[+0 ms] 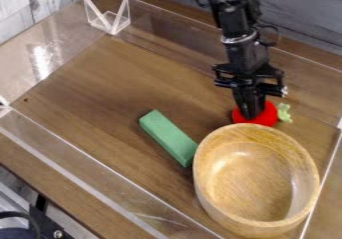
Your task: Move the red object to the right side of the table
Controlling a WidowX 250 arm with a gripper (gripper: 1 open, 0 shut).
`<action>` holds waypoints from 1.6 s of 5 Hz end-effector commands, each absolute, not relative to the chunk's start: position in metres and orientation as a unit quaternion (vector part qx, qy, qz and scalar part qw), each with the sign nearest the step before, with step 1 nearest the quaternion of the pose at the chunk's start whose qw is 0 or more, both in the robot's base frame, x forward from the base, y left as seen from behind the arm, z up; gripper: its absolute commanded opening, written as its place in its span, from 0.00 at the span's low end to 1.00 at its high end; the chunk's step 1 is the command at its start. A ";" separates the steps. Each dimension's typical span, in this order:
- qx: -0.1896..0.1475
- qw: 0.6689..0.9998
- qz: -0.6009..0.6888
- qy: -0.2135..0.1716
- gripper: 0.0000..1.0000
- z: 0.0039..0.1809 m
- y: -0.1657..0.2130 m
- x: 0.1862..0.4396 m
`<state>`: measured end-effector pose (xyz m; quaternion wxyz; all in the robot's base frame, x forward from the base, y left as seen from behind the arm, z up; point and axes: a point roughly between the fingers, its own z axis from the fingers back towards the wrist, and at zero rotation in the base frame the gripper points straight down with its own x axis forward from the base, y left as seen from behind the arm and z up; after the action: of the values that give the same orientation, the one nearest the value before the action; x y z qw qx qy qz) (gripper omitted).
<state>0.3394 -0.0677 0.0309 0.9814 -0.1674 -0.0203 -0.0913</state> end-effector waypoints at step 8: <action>-0.102 0.992 -0.076 0.003 1.00 0.013 -0.082 0.328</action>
<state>0.3353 -0.0794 0.0205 0.9913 -0.1088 -0.0094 -0.0733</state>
